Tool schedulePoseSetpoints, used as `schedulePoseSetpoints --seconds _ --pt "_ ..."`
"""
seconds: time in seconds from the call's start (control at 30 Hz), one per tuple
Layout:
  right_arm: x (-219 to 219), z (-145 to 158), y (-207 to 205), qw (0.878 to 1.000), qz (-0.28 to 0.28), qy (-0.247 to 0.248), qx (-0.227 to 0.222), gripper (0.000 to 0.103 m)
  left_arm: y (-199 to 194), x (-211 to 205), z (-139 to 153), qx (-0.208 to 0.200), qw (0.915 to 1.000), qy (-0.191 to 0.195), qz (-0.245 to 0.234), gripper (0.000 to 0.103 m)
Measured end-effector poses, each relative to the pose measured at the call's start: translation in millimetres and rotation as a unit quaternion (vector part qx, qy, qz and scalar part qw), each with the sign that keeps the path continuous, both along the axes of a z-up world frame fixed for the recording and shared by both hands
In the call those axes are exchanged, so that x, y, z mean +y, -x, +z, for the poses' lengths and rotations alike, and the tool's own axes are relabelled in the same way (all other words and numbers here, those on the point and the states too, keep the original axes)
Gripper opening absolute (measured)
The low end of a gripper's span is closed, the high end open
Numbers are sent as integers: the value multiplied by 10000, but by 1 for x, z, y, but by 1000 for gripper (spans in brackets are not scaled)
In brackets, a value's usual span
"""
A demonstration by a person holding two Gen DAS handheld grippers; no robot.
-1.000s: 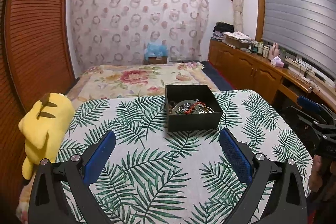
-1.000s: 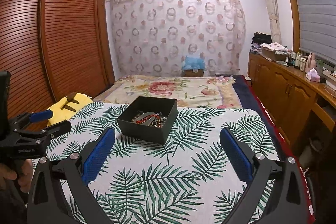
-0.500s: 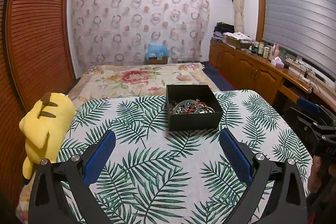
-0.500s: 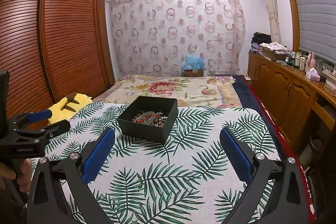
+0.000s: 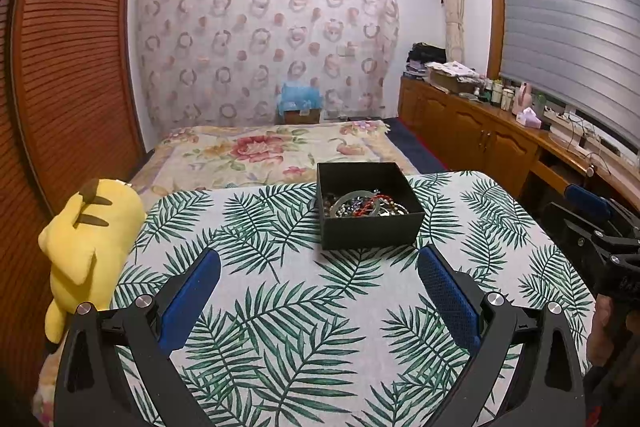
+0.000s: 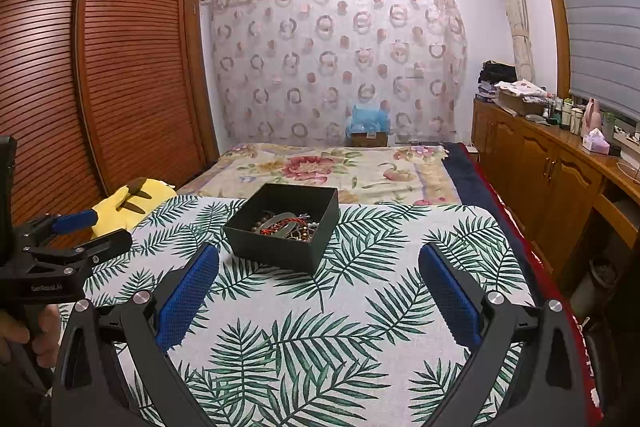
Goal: Organize jewelry
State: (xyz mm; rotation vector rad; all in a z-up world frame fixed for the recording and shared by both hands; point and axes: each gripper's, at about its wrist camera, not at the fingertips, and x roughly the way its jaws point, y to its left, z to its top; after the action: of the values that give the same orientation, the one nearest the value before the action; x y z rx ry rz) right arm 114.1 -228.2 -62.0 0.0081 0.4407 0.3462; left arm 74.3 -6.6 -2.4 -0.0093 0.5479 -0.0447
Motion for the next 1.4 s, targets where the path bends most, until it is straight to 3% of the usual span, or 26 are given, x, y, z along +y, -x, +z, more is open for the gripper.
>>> schedulePoseSetpoints --seconds 1.4 --pt "-2 -2 3 10000 -23 -17 -19 101 1 0 0 -24 10000 -8 11 95"
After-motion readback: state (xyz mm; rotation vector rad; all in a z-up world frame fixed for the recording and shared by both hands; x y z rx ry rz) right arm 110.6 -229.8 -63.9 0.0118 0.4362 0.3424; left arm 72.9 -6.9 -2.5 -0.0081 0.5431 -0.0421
